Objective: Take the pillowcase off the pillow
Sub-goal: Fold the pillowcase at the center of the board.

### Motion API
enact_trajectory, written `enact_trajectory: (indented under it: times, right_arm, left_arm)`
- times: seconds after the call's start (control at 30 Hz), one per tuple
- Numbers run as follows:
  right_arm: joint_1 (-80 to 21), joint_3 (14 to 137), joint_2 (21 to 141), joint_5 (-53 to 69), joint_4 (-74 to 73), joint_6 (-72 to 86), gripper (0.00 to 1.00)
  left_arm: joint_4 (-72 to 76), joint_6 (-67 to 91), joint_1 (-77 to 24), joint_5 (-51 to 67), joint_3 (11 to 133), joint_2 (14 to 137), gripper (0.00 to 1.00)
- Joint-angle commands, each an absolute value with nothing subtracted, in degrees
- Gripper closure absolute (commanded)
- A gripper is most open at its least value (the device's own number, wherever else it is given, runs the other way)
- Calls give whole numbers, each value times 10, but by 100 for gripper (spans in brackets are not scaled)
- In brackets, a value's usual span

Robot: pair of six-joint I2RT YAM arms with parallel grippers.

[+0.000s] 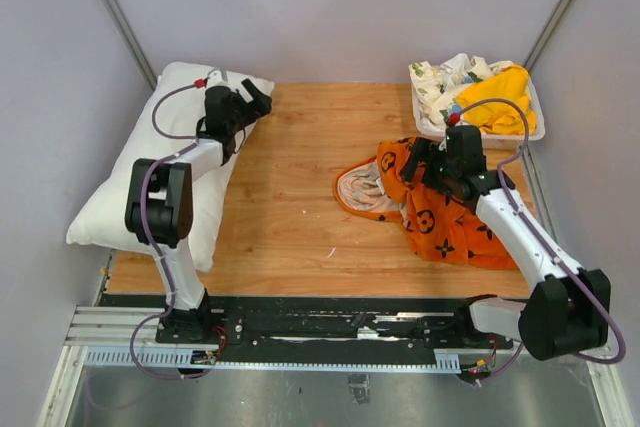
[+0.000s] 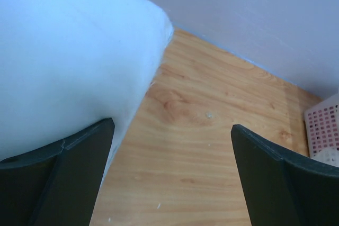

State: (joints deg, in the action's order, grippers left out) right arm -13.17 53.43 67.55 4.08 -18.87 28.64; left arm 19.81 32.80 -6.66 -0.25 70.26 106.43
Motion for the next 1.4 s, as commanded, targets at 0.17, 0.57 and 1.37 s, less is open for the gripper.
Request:
enact_trajectory:
  times: [0.17, 0.57, 1.37]
  right_arm:
    - [-137, 567, 751, -8, -284, 302, 2]
    - [-258, 571, 737, 111, -141, 230, 99]
    - [-309, 516, 661, 211, -255, 162, 1]
  left_arm:
    - [209, 189, -69, -6, 841, 1153, 5]
    - [223, 219, -60, 59, 944, 1149, 1]
    - [151, 24, -99, 464, 678, 850, 1]
